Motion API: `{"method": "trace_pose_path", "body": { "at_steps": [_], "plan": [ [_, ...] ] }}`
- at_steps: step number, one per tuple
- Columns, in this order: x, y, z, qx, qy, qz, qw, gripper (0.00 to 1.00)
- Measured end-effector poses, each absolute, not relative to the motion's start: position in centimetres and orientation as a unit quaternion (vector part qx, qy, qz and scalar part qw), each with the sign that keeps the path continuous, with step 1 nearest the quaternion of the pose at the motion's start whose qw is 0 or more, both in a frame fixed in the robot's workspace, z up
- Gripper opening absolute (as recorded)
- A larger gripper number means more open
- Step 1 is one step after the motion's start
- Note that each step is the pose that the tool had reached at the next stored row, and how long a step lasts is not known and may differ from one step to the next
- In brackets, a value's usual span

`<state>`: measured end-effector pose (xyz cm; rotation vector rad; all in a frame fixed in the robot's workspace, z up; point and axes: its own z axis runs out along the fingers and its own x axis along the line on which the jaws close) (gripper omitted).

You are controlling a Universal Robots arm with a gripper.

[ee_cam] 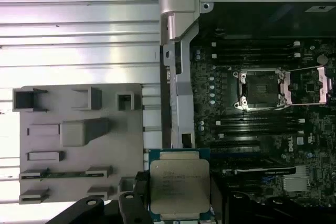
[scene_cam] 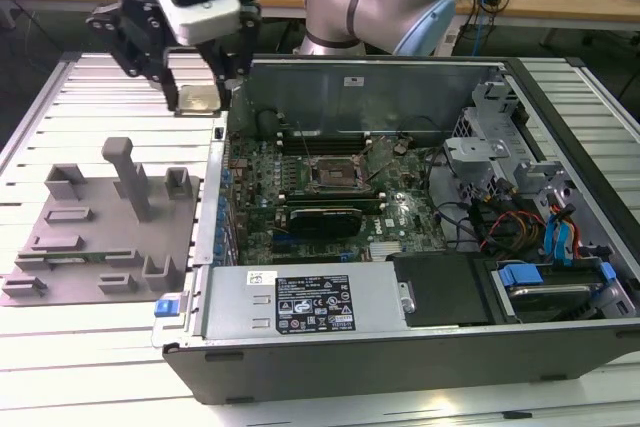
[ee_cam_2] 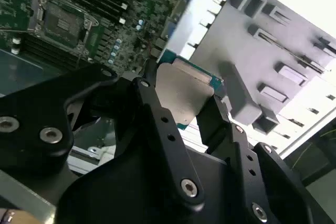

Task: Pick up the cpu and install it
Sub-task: 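Pick up the cpu and move it towards the insertion slot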

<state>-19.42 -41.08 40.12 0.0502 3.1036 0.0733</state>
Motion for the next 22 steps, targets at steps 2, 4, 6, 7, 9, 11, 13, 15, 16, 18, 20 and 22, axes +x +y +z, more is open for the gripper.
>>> {"method": "trace_pose_path", "body": {
  "at_steps": [2,4,6,7,9,11,13,15,16,18,20,22],
  "plan": [
    [-18.0,-41.1,40.1,0.016,0.999,0.024,0.018,0.55],
    [-17.1,-41.1,40.1,0.016,0.999,0.024,0.018,0.55],
    [-16.3,-41.1,40.1,0.016,0.999,0.024,0.018,0.55],
    [-15.8,-41.1,40.1,0.016,0.999,0.024,0.018,0.55],
    [-14.9,-41.1,40.1,0.016,0.999,0.024,0.018,0.55],
    [-14.1,-41.1,40.1,0.016,0.999,0.024,0.018,0.55],
    [-12.7,-41.1,40.1,0.016,0.999,0.024,0.018,0.55],
    [-11.8,-41.1,40.1,0.016,0.999,0.024,0.018,0.55],
    [-11.0,-41.1,40.1,0.016,0.999,0.024,0.018,0.55],
    [-10.0,-41.1,40.1,0.016,0.999,0.024,0.018,0.55],
    [-9.2,-41.1,40.1,0.016,0.999,0.024,0.018,0.55],
    [-8.2,-41.1,40.1,0.016,0.999,0.024,0.018,0.55]
  ]
}}
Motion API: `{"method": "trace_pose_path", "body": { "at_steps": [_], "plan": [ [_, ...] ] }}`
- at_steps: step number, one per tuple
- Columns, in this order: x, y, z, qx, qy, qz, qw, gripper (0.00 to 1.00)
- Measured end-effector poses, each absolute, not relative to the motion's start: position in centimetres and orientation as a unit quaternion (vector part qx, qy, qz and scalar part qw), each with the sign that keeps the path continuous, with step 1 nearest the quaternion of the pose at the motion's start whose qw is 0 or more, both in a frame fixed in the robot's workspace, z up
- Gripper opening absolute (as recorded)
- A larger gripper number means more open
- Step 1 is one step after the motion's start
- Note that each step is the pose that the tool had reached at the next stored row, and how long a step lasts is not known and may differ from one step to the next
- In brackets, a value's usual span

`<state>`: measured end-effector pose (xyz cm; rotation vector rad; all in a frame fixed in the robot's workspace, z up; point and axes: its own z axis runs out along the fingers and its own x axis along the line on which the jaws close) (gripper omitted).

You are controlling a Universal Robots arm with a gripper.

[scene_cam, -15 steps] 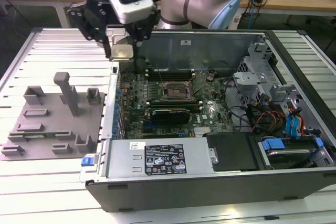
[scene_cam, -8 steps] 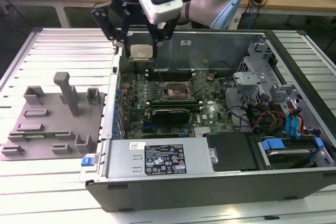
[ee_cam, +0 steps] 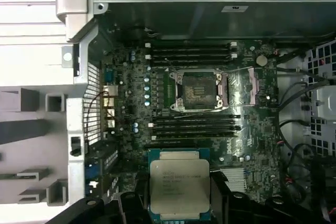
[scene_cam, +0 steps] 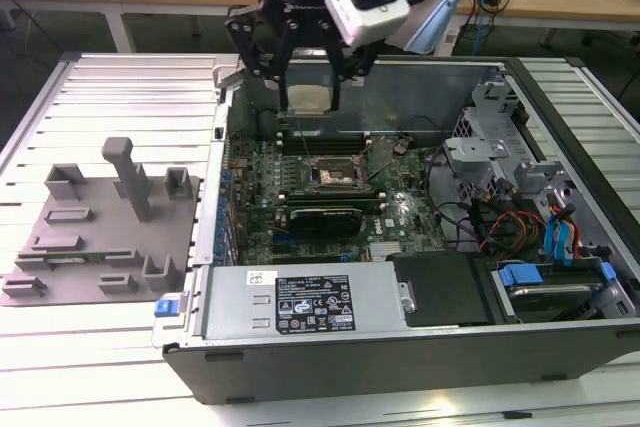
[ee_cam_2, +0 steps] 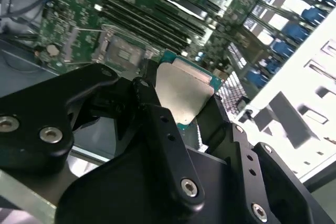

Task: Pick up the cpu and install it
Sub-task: 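Pick up the cpu and move it towards the insertion slot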

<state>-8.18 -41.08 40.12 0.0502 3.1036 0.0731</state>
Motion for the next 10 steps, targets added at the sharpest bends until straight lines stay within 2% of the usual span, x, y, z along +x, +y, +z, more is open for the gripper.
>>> {"method": "trace_pose_path", "body": {
  "at_steps": [10],
  "plan": [
    [-3.5,-41.1,40.1,0.016,0.999,0.024,0.018,0.55]
  ]
}}
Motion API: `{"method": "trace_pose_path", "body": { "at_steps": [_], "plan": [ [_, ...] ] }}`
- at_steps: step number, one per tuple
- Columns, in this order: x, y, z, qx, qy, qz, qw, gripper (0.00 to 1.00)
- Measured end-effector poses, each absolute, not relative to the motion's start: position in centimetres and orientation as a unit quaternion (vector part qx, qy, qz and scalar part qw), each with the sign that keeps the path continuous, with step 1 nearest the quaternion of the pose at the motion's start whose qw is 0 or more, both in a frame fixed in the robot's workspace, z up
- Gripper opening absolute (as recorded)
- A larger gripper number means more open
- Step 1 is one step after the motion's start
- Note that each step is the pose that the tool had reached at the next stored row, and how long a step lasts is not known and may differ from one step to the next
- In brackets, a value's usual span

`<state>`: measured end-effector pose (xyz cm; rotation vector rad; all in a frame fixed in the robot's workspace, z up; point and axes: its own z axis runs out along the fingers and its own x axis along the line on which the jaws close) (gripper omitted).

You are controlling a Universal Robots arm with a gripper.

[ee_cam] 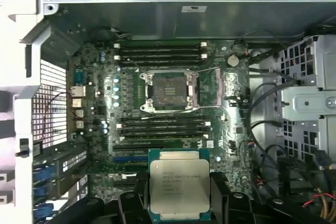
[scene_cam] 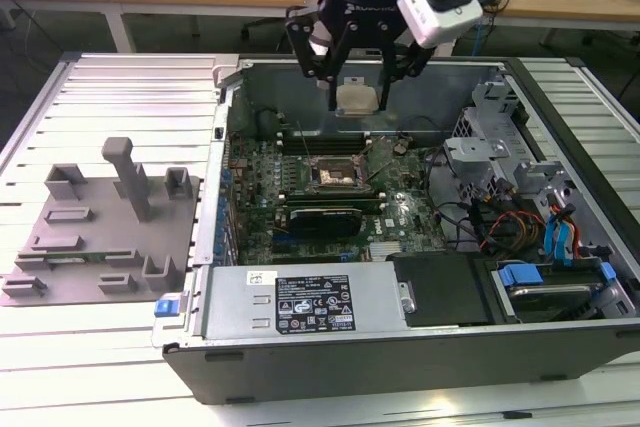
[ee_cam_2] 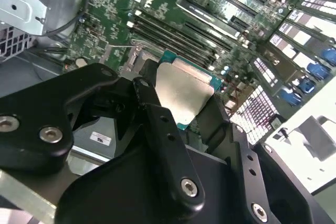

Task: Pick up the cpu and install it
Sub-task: 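Pick up the cpu and move it towards the insertion slot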

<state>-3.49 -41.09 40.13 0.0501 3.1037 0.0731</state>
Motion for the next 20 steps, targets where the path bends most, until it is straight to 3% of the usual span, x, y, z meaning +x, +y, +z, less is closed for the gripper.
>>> {"method": "trace_pose_path", "body": {
  "at_steps": [20],
  "plan": [
    [-3.5,-39.0,36.0,0.016,0.999,0.024,0.018,0.55]
  ]
}}
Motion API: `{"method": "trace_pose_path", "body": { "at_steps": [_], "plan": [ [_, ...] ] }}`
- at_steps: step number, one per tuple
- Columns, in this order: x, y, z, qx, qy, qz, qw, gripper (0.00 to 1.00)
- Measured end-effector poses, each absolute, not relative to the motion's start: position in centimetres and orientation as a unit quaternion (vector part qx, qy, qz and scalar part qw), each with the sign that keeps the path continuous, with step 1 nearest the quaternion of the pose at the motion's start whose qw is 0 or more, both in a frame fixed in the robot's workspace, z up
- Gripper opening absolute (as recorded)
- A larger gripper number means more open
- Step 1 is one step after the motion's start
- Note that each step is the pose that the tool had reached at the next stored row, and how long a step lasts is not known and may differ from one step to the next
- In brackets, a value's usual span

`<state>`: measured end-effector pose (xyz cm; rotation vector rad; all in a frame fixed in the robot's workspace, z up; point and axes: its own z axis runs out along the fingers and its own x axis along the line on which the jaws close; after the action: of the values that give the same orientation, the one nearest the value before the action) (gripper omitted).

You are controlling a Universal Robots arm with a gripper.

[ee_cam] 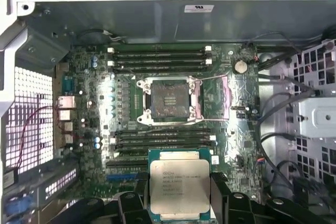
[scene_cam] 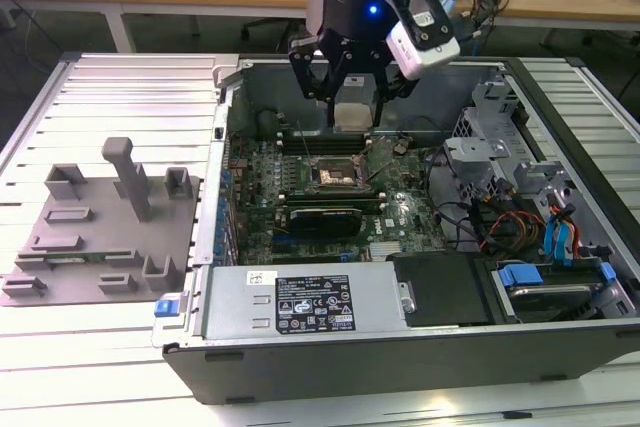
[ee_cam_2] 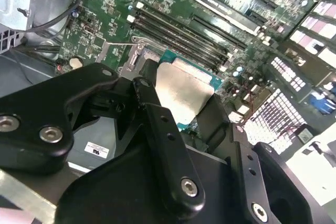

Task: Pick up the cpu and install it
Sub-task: 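Pick up the cpu and move it towards the insertion slot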

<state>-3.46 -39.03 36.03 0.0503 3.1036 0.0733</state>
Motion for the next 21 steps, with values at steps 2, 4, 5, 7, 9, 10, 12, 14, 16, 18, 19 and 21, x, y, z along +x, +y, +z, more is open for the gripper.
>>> {"method": "trace_pose_path", "body": {
  "at_steps": [2,4,5,7,9,10,12,14,16,18,19,21],
  "plan": [
    [-3.5,-38.5,35.5,0.016,0.999,0.024,0.018,0.55],
    [-3.5,-38.1,35.2,0.016,0.999,0.024,0.018,0.55],
    [-3.5,-38.0,35.1,0.016,0.999,0.024,0.018,0.55],
    [-3.5,-37.6,34.6,0.016,0.999,0.024,0.018,0.55],
    [-3.5,-37.4,34.2,0.016,0.999,0.024,0.018,0.55],
    [-3.5,-37.2,33.7,0.016,0.999,0.024,0.018,0.55],
    [-3.5,-37.1,33.3,0.016,0.999,0.024,0.018,0.55],
    [-3.5,-37.1,32.9,0.016,0.999,0.024,0.018,0.55],
    [-3.5,-37.0,32.2,0.014,0.999,0.024,0.018,0.55],
    [-3.5,-36.9,31.5,0.01,1.0,0.024,0.018,0.55],
    [-3.5,-36.8,31.3,0.009,1.0,0.024,0.018,0.55],
    [-3.5,-36.8,30.9,0.006,1.0,0.024,0.018,0.55]
  ]
}}
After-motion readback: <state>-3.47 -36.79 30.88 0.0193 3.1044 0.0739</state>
